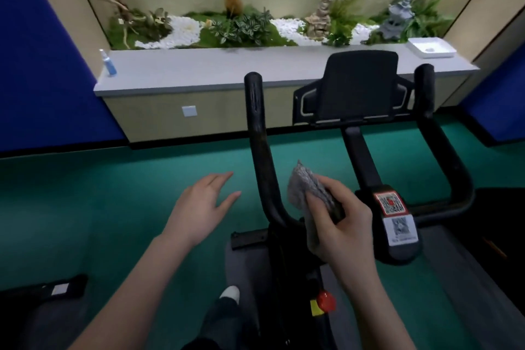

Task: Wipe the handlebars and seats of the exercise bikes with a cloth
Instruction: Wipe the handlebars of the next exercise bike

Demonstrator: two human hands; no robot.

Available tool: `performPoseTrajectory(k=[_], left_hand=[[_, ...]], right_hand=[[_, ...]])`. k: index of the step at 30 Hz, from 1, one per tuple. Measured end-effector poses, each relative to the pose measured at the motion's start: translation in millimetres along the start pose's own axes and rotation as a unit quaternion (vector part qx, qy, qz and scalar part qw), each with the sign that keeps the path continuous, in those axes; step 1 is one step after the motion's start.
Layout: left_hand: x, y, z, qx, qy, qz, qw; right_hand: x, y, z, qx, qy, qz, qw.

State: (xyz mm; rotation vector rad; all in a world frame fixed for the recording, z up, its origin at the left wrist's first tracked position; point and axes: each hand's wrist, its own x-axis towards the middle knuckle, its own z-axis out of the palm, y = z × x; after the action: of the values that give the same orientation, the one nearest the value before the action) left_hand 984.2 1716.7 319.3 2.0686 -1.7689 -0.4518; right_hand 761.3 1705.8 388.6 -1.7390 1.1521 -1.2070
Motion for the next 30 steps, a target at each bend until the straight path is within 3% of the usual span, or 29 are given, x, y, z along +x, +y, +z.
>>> performPoseTrajectory(k=[8,14,18,22,25,30], left_hand=[[74,3,-23,-0.104,0.064,0.015,0.992],[118,18,-34,-0.235,0.086,0.027,0.968],[129,24,-34,-0.342,0.081,0.020,0.936],[132,24,-28,-0.419,0.065,0.002,0.906],[133,23,-26,-0.461,0.057,0.000,0.886],[133,19,-26,-0.459,0.045,0.008,0.887]], right_hand=[[94,-14,48,-0.065,0.001,-0.087,0.994],[178,-29,76,-0.159,-0.021,-0.151,0.975],[220,-33,93,-0.243,-0.109,-0.157,0.951],[239,-32,98,-0.300,-0.233,-0.088,0.921],[234,-28,97,-0.269,-0.174,-0.033,0.947],[194,-15,118,-0.267,0.000,-0.047,0.962]])
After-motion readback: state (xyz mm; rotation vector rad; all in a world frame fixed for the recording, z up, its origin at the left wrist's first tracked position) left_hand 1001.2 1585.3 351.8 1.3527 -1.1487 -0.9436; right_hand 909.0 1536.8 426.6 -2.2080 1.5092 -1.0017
